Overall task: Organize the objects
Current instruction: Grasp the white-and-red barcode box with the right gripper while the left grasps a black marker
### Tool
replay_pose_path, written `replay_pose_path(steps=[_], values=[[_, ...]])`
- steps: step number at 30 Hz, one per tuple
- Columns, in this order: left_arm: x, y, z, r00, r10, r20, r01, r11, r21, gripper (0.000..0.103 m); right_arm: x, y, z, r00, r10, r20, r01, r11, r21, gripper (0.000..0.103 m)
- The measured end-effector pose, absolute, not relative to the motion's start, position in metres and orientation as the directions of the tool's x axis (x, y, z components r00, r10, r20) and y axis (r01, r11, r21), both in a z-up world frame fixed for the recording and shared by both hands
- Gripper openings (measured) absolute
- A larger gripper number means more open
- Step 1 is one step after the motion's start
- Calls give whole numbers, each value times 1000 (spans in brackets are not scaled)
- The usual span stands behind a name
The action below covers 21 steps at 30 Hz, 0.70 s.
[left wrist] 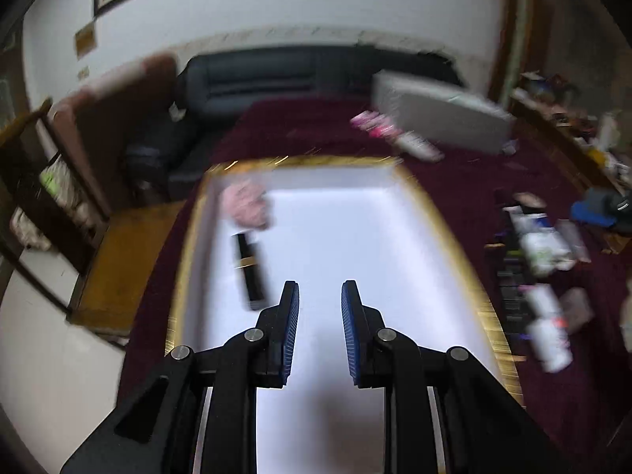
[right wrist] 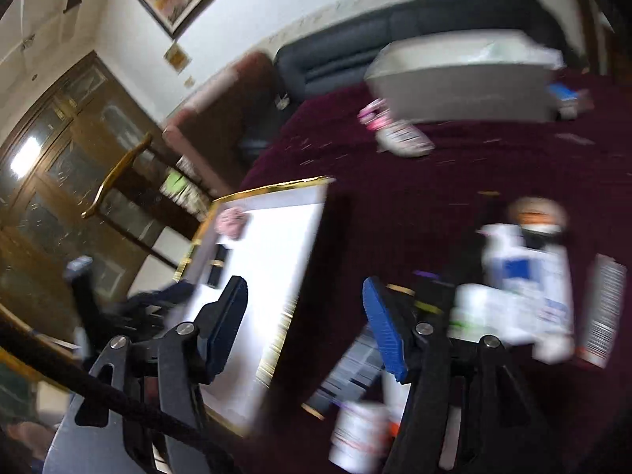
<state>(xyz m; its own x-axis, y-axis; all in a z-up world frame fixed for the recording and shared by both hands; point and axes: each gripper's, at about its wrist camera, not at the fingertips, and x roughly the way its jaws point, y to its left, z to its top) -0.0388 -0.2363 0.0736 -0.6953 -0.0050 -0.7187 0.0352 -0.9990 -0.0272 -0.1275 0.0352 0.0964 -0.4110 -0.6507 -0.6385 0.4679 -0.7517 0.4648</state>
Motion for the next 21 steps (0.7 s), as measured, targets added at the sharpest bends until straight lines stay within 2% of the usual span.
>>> replay_pose_path(steps=[3, 4, 6, 10, 15, 18, 21], values=[[-26, -191, 77, -683, 138, -718, -88, -990, -107, 43, -105, 82, 89, -511, -601, -615, 453, -796, 401, 63], [-26, -173, 74, -662, 197, -723, -140, -980, -139, 43, -103, 93, 87, -527, -590, -612, 446, -805, 392, 63], [-32, -135, 68, -621, 249, -743, -199, -967, -157, 43, -100, 117, 78, -574, -573, -584, 429, -819, 382, 63], [-60, -91, 54, -564, 206, -800, -212, -972, -101, 43, -105, 154, 62, -623, -566, -539, 388, -823, 415, 63], [-80, -83, 32, -507, 193, -840, -199, -974, -103, 39, -107, 165, 63, -602, -607, -519, 399, -791, 463, 63], [-86, -78, 25, -489, 188, -852, -200, -975, -100, 32, -100, 171, 61, -593, -631, -501, 408, -771, 489, 63], [-93, -75, 18, -472, 172, -865, -203, -976, -83, 29, -97, 172, 64, -599, -637, -486, 414, -765, 493, 63]])
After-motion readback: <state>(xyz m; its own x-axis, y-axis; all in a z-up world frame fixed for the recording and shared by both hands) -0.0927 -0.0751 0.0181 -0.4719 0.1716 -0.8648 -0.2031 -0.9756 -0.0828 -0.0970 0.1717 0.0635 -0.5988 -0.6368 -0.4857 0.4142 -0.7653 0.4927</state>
